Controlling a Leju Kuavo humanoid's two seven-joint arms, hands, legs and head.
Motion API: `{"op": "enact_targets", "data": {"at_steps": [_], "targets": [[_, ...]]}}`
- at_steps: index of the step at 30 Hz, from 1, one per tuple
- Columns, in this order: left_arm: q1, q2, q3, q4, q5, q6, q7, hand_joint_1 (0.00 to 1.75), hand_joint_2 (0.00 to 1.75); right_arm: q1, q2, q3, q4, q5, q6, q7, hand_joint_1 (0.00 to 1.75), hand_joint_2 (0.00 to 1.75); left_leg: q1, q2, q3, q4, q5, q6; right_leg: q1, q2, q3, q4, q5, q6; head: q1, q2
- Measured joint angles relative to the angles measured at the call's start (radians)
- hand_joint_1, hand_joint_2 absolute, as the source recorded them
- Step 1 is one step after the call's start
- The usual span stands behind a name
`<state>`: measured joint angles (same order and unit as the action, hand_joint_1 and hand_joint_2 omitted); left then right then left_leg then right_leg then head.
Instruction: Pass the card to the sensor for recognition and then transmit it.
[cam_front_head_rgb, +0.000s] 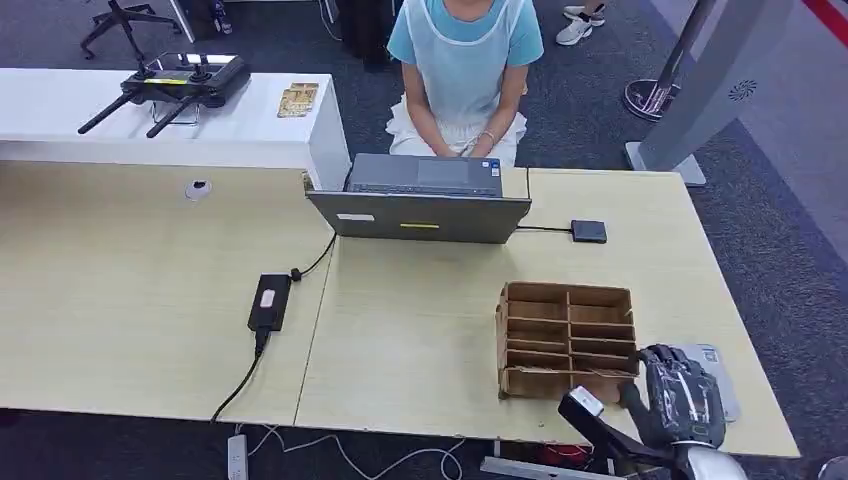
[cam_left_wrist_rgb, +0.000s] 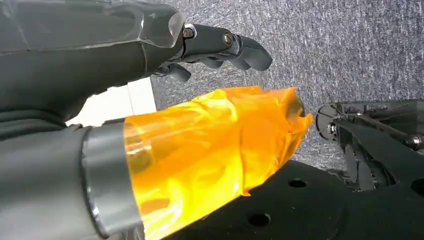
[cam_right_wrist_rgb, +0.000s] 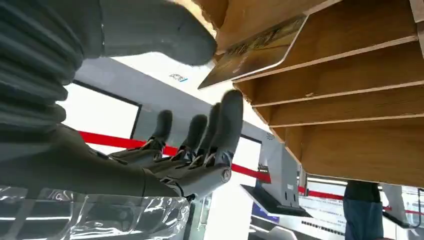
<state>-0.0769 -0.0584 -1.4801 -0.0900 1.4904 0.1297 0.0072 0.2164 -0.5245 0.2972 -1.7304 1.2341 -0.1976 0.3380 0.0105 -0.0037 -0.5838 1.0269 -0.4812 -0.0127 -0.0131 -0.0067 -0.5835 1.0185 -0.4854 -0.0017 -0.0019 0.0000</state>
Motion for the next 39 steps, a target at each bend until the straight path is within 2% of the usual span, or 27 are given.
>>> {"op": "enact_targets", "data": {"at_steps": [1,3,5,8,13,15,18,22,39], "targets": [[0.000,0.000,0.000,0.000,0.000,0.000,0.000,0.00,0.00,0.000,0.000,0.000,0.000,0.000,0.000,0.000,1.13,1.75,0.000,0.000,0.000,0.000,0.000,0.000,0.000,0.000,0.000,0.000,0.000,0.000,0.000,0.000],[0.000,0.000,0.000,0.000,0.000,0.000,0.000,0.00,0.00,0.000,0.000,0.000,0.000,0.000,0.000,0.000,1.12,1.75,0.000,0.000,0.000,0.000,0.000,0.000,0.000,0.000,0.000,0.000,0.000,0.000,0.000,0.000],[0.000,0.000,0.000,0.000,0.000,0.000,0.000,0.00,0.00,0.000,0.000,0.000,0.000,0.000,0.000,0.000,1.24,1.75,0.000,0.000,0.000,0.000,0.000,0.000,0.000,0.000,0.000,0.000,0.000,0.000,0.000,0.000],[0.000,0.000,0.000,0.000,0.000,0.000,0.000,0.00,0.00,0.000,0.000,0.000,0.000,0.000,0.000,0.000,1.17,1.75,0.000,0.000,0.000,0.000,0.000,0.000,0.000,0.000,0.000,0.000,0.000,0.000,0.000,0.000],[0.000,0.000,0.000,0.000,0.000,0.000,0.000,0.00,0.00,0.000,0.000,0.000,0.000,0.000,0.000,0.000,1.19,1.75,0.000,0.000,0.000,0.000,0.000,0.000,0.000,0.000,0.000,0.000,0.000,0.000,0.000,0.000],[0.000,0.000,0.000,0.000,0.000,0.000,0.000,0.00,0.00,0.000,0.000,0.000,0.000,0.000,0.000,0.000,1.12,1.75,0.000,0.000,0.000,0.000,0.000,0.000,0.000,0.000,0.000,0.000,0.000,0.000,0.000,0.000],[0.000,0.000,0.000,0.000,0.000,0.000,0.000,0.00,0.00,0.000,0.000,0.000,0.000,0.000,0.000,0.000,0.86,1.75,0.000,0.000,0.000,0.000,0.000,0.000,0.000,0.000,0.000,0.000,0.000,0.000,0.000,0.000],[0.000,0.000,0.000,0.000,0.003,0.000,0.000,0.00,0.00,-0.001,0.000,0.000,0.000,0.001,-0.002,-0.003,0.70,1.75,0.000,0.000,0.000,0.000,0.000,0.000,0.000,0.000,0.000,0.000,0.000,0.000,0.000,0.000],[0.000,0.000,0.000,0.000,0.011,0.000,-0.001,0.00,0.00,-0.008,0.000,0.000,0.001,0.002,-0.011,-0.015,0.77,1.75,0.000,0.000,0.000,0.000,0.000,0.000,0.000,0.000,0.000,0.000,0.000,0.000,0.000,0.000]]}}
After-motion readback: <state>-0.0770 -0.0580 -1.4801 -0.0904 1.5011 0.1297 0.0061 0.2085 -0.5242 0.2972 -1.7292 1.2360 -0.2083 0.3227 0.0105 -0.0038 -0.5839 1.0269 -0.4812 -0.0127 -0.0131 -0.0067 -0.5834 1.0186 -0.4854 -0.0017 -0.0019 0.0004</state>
